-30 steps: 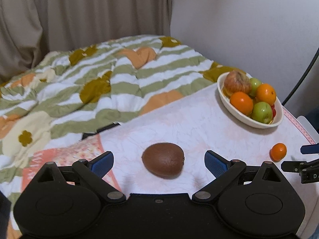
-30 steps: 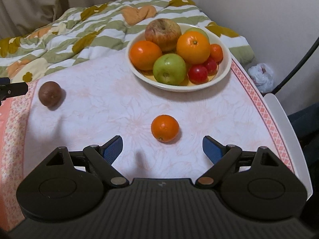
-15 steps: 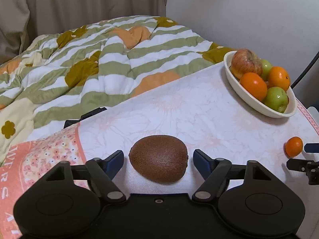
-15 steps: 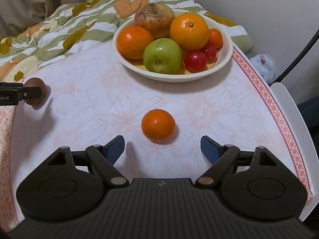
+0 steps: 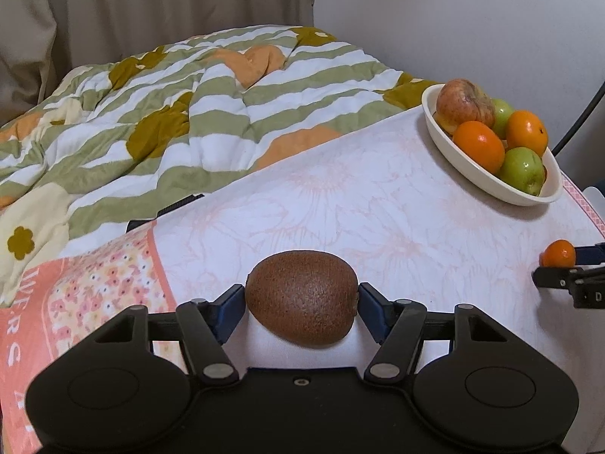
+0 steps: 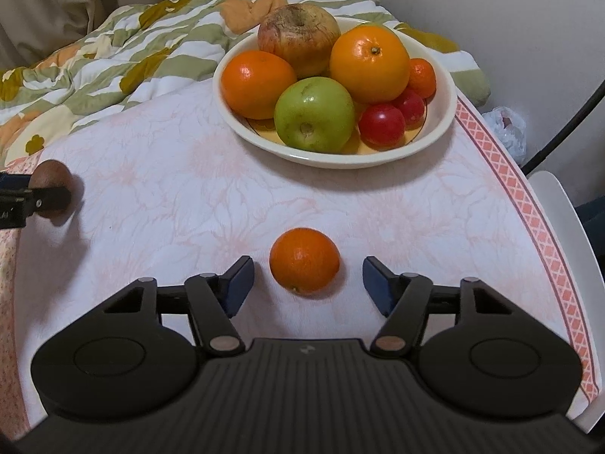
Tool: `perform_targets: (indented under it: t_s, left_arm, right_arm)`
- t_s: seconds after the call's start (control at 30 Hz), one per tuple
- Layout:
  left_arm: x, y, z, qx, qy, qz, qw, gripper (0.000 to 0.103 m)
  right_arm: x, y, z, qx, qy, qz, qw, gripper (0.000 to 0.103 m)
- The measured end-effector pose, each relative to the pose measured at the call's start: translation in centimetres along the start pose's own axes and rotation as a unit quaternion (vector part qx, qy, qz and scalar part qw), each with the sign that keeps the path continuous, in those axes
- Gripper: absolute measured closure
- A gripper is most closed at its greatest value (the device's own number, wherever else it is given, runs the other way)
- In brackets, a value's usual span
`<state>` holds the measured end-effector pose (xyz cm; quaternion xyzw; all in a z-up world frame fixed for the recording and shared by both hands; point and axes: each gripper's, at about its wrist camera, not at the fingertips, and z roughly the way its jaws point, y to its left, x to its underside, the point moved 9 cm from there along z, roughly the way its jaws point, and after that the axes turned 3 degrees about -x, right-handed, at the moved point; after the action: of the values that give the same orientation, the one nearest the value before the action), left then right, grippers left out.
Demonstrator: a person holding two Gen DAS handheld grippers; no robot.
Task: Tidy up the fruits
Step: 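Grasp the brown kiwi with the left tool while the right tool grasps the last tangerine, then carry the kiwi and tangerine to the bowl and open the left tool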
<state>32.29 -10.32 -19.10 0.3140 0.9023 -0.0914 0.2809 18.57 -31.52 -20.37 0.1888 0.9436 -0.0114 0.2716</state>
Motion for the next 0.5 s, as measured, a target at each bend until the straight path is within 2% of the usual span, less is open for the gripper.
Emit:
perform_targets:
  t_s: [0.07,0.17,0.5]
  left_arm:
    - [0.4,0.1,-0.3,-0.001,0.000,-0.007,1.0000,0.034]
    - [0.9,0.2,-0.7,-0.002,0.000,-0.014,0.9999,0.035]
    - [2.2,-0.3,-3.2,-0.004,-0.011,-0.026,0.9996,0.035]
  right_arm:
    - [-0.1,0.2,0.0,0.001,-0.001,-0.006,1.000,0.032]
    - [-0.3,0.4,0.0,0.003,-0.004,-0.013,1.000,0.049]
    - [-0.5,1.0,-1.5,0.001,-0.020,-0.021,1.000,0.050]
